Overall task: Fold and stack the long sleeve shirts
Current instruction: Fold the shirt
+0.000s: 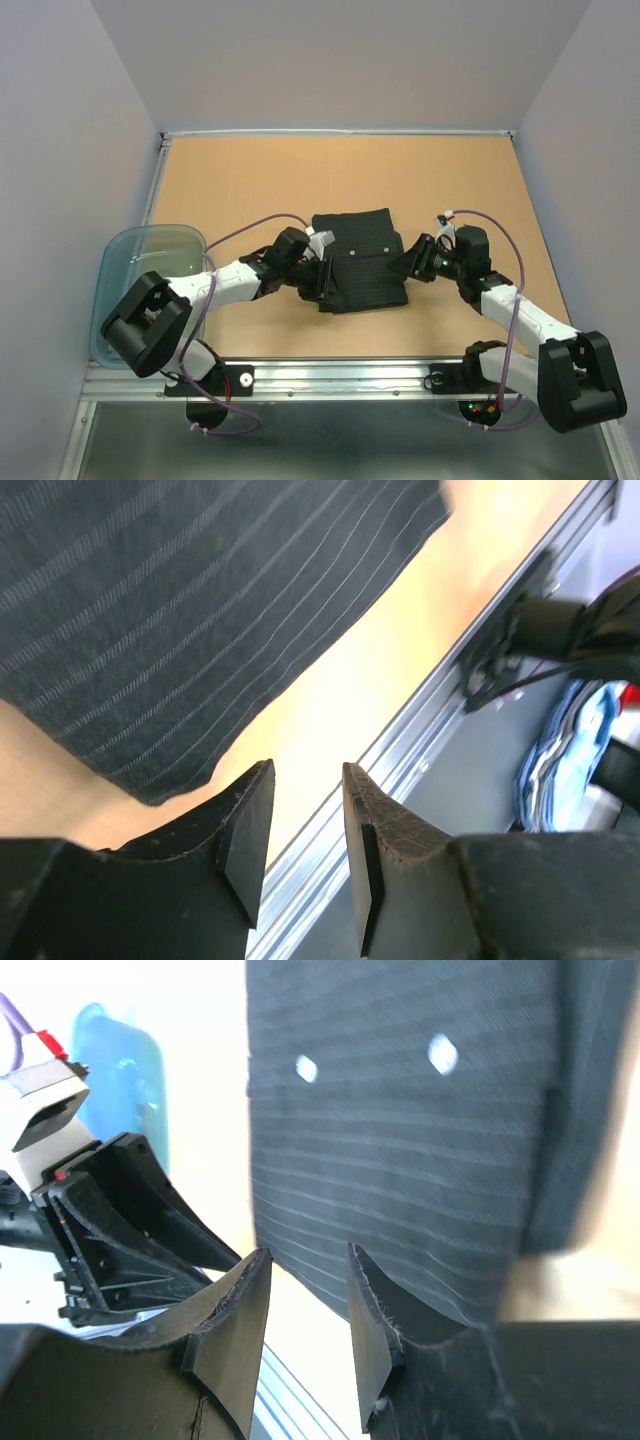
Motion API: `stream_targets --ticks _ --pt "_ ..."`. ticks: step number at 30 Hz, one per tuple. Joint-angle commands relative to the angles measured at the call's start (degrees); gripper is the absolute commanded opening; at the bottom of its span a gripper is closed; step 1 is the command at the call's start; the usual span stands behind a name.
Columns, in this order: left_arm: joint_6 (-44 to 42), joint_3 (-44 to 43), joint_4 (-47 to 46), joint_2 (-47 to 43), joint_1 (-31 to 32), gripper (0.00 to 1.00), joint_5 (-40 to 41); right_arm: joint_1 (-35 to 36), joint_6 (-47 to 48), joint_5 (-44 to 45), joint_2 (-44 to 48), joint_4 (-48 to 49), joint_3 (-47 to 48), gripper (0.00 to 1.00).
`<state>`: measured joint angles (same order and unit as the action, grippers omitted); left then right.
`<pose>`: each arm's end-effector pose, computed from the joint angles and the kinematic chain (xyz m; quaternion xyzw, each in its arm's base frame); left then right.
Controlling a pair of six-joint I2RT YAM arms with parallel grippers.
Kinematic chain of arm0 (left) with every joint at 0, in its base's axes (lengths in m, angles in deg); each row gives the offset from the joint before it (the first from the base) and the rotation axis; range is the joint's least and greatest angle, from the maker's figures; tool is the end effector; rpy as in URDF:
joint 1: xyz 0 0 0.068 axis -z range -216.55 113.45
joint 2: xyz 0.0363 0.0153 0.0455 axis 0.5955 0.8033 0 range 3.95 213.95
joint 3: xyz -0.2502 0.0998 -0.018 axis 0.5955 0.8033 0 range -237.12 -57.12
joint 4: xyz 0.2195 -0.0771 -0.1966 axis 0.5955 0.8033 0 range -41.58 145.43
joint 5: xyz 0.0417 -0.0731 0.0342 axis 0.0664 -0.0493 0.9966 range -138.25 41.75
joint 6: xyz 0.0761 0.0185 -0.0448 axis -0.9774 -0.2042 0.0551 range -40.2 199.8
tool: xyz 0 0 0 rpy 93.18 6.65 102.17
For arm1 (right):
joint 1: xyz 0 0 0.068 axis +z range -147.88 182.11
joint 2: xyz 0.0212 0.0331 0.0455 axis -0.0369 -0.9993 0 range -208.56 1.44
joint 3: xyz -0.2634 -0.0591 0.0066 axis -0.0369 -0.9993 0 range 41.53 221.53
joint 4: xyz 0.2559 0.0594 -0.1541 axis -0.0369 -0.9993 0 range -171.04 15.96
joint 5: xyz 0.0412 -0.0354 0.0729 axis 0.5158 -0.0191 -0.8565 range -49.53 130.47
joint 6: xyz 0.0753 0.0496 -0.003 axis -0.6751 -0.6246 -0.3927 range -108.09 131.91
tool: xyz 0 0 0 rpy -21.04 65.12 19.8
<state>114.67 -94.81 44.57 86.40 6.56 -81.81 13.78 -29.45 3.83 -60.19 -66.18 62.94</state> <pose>0.2185 -0.2656 0.1178 0.1822 0.8600 -0.4543 0.1439 0.2584 0.1025 0.1273 0.0666 0.8428 0.4508 0.2866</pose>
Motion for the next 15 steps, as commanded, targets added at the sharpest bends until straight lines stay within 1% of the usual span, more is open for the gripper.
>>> stream_targets --ticks 1,5,6,8,9,10,11,14,15 --pt "0.5 -2.4 -2.3 -1.5 -1.9 0.45 0.7 0.1 0.6 -1.7 -1.4 -0.2 5.0 0.42" --pt "0.8 -3.1 -3.9 1.3 -2.4 0.43 2.4 0.2 0.8 -0.5 -5.4 2.2 3.6 0.42" --pt "0.7 -2.8 -4.0 2.5 -3.5 0.42 2.7 0.2 0.8 0.9 -6.3 2.9 2.1 0.42" --pt "0.9 -1.5 -5.8 6.6 -5.0 0.41 0.3 0.2 0.9 2.7 -8.7 5.1 0.0 0.42" --pt "1.0 -0.7 -6.9 7.5 -6.4 0.4 -0.1 0.2 1.1 3.3 -9.4 5.6 -0.4 0.41" --pt "1.1 0.9 -8.3 8.8 -7.1 0.36 -0.2 0.2 1.2 4.1 -9.7 6.4 -0.9 0.41" --pt "0.8 1.6 -8.5 9.2 -8.3 0.35 -0.4 0.1 1.8 6.0 -10.2 6.4 -1.5 0.41" --pt "0.5 4.2 -8.4 8.6 -8.9 0.35 -1.4 -0.2 2.8 8.7 -9.9 6.1 -1.9 0.41" --pt "0.5 4.8 -8.2 7.9 -8.9 0.35 -1.4 -0.3 3.3 11.3 -9.7 5.7 -1.8 0.41"
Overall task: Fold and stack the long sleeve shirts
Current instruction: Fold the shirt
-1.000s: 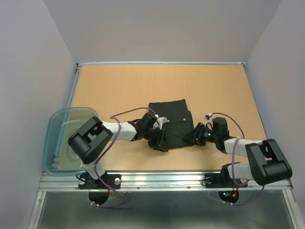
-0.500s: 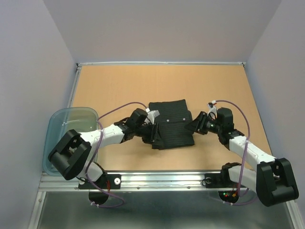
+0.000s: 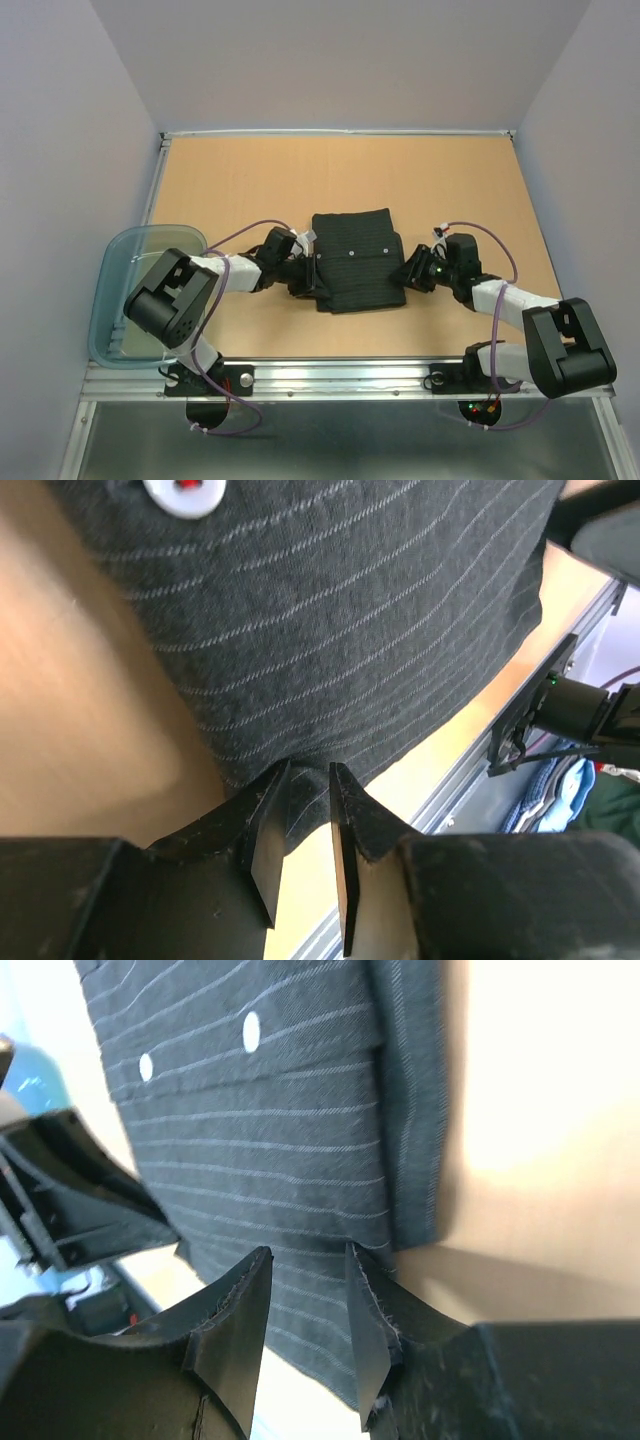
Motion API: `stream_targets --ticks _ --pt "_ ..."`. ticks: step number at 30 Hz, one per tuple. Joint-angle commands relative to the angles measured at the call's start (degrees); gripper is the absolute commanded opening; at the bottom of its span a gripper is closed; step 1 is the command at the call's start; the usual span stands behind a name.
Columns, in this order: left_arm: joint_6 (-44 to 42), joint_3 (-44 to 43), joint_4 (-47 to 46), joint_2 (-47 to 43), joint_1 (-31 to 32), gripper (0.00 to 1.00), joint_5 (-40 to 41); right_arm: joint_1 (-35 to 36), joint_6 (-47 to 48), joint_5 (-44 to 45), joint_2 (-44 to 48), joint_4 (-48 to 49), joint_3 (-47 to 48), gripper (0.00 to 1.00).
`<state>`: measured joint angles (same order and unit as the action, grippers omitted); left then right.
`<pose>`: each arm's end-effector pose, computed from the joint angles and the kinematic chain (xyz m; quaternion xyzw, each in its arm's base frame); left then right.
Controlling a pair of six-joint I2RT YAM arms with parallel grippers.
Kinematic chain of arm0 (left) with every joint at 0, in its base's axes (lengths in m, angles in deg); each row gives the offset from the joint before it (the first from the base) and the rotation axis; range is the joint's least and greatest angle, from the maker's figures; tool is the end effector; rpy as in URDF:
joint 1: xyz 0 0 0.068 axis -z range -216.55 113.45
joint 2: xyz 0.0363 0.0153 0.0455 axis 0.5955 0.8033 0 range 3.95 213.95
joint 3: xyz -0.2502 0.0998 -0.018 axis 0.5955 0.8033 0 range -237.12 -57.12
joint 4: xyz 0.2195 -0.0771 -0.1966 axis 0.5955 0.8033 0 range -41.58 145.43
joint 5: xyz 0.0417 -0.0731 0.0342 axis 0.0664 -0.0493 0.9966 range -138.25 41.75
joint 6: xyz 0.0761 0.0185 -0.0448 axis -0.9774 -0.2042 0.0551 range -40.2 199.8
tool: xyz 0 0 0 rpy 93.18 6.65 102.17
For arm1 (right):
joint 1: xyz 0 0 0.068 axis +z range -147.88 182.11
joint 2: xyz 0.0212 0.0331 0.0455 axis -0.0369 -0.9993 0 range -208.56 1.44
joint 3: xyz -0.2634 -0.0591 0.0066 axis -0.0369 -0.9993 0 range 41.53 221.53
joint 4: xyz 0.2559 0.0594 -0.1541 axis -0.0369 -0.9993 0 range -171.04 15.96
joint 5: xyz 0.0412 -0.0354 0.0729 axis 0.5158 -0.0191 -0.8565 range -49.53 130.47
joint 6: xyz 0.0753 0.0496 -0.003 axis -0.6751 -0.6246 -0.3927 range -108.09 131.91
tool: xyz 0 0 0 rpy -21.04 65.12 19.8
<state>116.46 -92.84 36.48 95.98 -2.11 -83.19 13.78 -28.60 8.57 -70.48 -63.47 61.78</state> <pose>0.2547 -0.2306 0.0679 0.0994 0.8813 -0.4402 0.1400 0.2594 0.0971 0.0775 0.1078 0.8760 0.3997 0.2475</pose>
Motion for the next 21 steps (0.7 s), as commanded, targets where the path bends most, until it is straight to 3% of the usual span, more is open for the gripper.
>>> stream_targets --ticks 1,6,11,14,21 --pt "-1.6 3.6 1.4 -3.5 -0.2 0.35 0.2 -0.5 2.5 8.3 0.6 0.8 0.2 0.41" --pt "-5.2 1.4 9.1 -12.5 -0.2 0.38 3.0 -0.5 7.0 9.3 0.8 -4.3 7.6 0.41" --pt "-8.9 -10.2 15.2 -17.2 -1.6 0.41 10.4 -0.4 8.3 6.8 -2.0 -5.2 20.6 0.42" --pt "-9.1 -17.6 14.3 -11.3 -4.1 0.42 10.5 -0.4 7.9 5.9 -9.6 -4.6 26.7 0.42" --pt "-11.0 -38.1 16.0 13.0 -7.9 0.42 9.4 -0.4 4.0 3.8 -28.8 1.2 41.5 0.42"
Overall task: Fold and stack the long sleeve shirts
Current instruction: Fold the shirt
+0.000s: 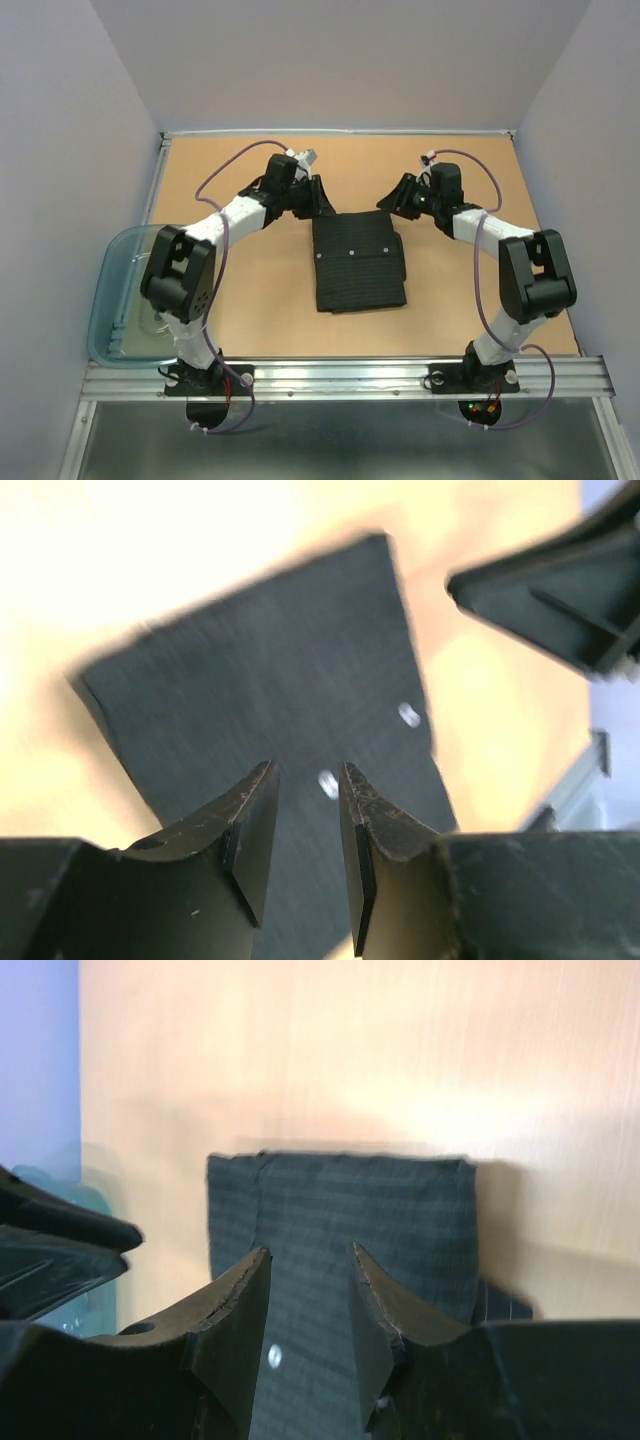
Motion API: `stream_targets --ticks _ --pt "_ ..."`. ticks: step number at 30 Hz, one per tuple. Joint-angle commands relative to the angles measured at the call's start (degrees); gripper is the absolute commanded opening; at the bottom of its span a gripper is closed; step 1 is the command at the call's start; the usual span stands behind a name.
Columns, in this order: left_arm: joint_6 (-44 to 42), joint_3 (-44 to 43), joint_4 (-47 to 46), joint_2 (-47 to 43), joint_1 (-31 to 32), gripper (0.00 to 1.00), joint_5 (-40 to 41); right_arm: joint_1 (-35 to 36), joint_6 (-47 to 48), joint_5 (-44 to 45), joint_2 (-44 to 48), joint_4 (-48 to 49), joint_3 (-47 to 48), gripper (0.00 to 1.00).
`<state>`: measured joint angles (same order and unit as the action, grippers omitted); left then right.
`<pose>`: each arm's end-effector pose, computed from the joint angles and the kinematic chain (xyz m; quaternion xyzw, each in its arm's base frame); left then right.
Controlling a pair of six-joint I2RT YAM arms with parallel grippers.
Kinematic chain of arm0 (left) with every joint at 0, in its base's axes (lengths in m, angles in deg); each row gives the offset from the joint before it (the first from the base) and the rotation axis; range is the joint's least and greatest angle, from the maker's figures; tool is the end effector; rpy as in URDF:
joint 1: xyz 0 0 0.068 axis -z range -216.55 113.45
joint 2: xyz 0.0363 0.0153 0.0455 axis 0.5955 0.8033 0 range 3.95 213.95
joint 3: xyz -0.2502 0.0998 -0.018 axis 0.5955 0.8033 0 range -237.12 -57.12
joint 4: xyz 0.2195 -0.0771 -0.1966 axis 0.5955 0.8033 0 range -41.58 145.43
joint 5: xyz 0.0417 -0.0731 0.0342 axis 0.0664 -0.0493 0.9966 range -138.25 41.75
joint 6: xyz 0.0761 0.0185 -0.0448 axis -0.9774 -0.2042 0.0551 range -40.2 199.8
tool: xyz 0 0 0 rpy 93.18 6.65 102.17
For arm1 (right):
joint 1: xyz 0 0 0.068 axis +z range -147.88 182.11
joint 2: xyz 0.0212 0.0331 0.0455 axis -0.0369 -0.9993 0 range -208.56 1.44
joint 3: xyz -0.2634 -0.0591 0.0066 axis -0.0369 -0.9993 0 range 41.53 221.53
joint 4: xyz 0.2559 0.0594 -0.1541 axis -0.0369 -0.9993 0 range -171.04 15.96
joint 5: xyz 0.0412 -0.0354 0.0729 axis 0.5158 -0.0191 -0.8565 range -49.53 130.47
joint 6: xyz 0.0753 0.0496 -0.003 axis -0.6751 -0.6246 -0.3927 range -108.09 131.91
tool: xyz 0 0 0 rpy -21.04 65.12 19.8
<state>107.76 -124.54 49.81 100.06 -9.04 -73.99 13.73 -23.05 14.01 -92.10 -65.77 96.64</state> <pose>0.3904 -0.2428 0.2127 0.1079 0.8450 -0.3974 0.3411 0.4115 0.1213 0.1672 0.0589 0.8493 0.3742 0.3676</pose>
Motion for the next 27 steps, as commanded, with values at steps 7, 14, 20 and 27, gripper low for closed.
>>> stream_targets --ticks 7,14,20,27 --pt "-1.8 -14.2 4.9 21.0 -5.5 0.41 2.2 -0.5 0.1 4.7 -17.1 2.8 10.8 0.42" --pt "-5.5 -11.1 7.6 11.5 -5.2 0.41 6.0 -0.7 5.0 14.7 -8.4 -6.9 10.1 0.43" --pt "-16.4 -8.0 13.9 -1.5 4.6 0.44 23.2 -0.2 3.8 14.9 7.9 -14.4 -0.4 0.49" --pt "-16.9 -4.6 18.3 2.5 12.8 0.45 31.5 3.0 -5.8 9.1 27.6 -19.1 -19.3 0.58"
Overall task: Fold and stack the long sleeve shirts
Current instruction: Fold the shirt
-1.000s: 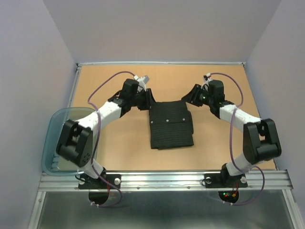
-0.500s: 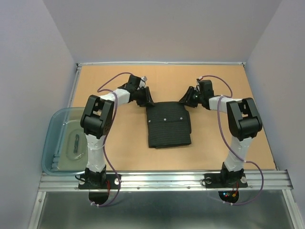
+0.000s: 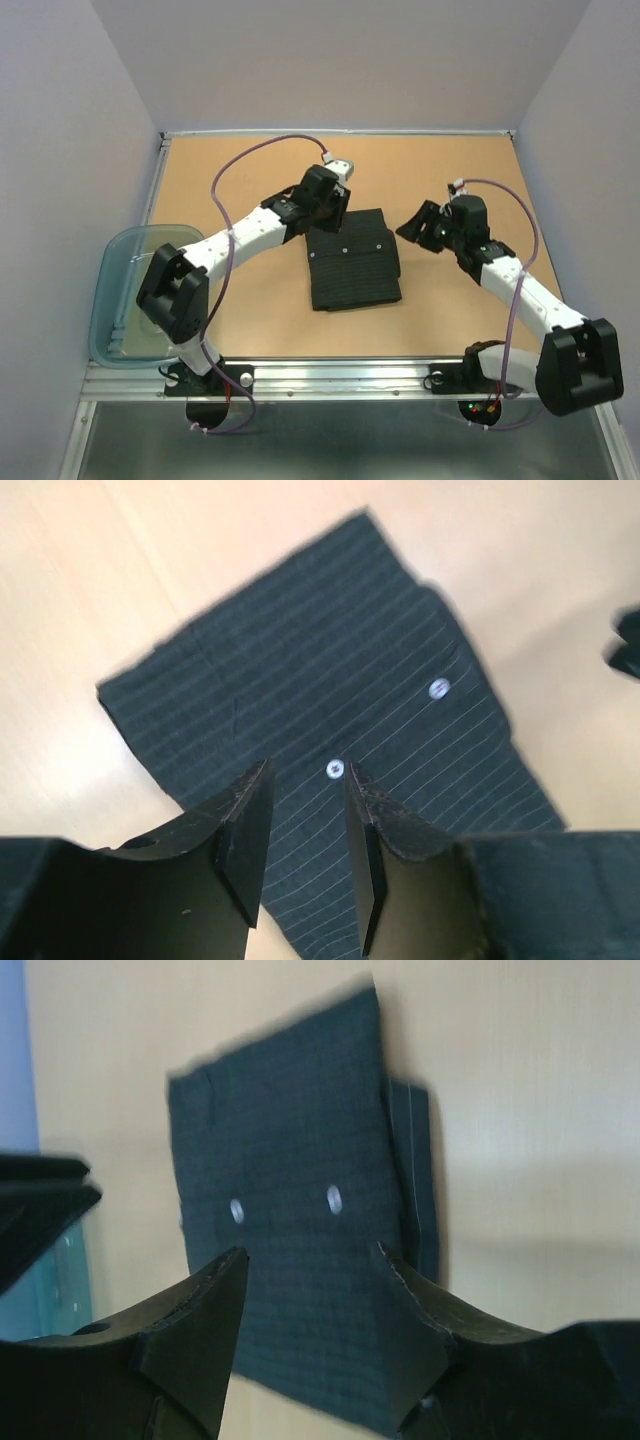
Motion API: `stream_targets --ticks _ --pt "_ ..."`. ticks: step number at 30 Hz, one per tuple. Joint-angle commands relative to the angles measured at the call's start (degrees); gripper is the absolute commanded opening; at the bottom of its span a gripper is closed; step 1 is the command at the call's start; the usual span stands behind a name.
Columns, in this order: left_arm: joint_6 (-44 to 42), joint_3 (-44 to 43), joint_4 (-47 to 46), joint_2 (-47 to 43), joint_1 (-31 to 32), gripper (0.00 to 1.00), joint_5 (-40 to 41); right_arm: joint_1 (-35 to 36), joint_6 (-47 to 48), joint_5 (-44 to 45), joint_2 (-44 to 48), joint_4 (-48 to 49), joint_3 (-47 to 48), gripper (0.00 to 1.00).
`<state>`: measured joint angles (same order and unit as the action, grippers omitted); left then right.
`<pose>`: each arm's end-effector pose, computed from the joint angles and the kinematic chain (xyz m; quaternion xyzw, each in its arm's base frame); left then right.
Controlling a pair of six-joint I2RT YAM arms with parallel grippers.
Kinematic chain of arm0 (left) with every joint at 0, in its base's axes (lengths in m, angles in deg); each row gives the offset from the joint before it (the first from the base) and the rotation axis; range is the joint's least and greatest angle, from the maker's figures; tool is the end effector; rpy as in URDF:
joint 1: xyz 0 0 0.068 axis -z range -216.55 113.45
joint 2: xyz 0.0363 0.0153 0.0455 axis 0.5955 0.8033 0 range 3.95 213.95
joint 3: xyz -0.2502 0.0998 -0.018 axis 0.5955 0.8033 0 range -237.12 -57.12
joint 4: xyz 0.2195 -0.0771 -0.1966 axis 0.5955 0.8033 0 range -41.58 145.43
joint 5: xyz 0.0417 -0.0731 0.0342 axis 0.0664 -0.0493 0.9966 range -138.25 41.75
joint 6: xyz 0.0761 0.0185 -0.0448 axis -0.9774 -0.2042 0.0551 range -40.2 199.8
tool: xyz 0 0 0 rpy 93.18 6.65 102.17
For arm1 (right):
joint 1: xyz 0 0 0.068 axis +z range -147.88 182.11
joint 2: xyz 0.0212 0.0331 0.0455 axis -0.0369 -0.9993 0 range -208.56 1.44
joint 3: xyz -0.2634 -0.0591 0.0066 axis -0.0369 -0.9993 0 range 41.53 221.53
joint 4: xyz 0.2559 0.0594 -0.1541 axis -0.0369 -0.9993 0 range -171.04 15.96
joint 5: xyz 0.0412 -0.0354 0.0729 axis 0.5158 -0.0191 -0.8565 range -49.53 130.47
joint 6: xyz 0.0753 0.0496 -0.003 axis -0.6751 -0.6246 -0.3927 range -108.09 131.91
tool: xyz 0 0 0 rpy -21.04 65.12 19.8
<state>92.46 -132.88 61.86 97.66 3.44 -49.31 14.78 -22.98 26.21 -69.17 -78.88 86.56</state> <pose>0.3544 -0.2992 0.2610 0.2104 0.8462 -0.2243 0.4351 0.3396 0.0967 0.2116 0.1054 0.8568 0.2974 0.4078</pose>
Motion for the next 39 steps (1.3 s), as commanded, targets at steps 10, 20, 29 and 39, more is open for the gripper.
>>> stream_targets --ticks 10,20,29,39 --pt "5.1 9.7 3.5 10.0 5.3 0.46 8.9 4.8 -6.4 -6.8 4.9 -5.6 -16.3 0.53" --pt "14.7 16.6 3.3 6.0 6.4 0.46 6.0 4.7 -0.9 -4.5 -16.5 0.4 -5.2 0.31" --pt "11.9 25.0 -3.0 -14.2 6.5 0.65 9.3 3.6 11.2 4.4 -35.5 -2.4 22.3 0.28" --pt "7.0 27.2 -7.4 -22.4 10.7 0.7 10.7 1.2 9.0 6.7 -28.4 -6.3 27.6 0.8"
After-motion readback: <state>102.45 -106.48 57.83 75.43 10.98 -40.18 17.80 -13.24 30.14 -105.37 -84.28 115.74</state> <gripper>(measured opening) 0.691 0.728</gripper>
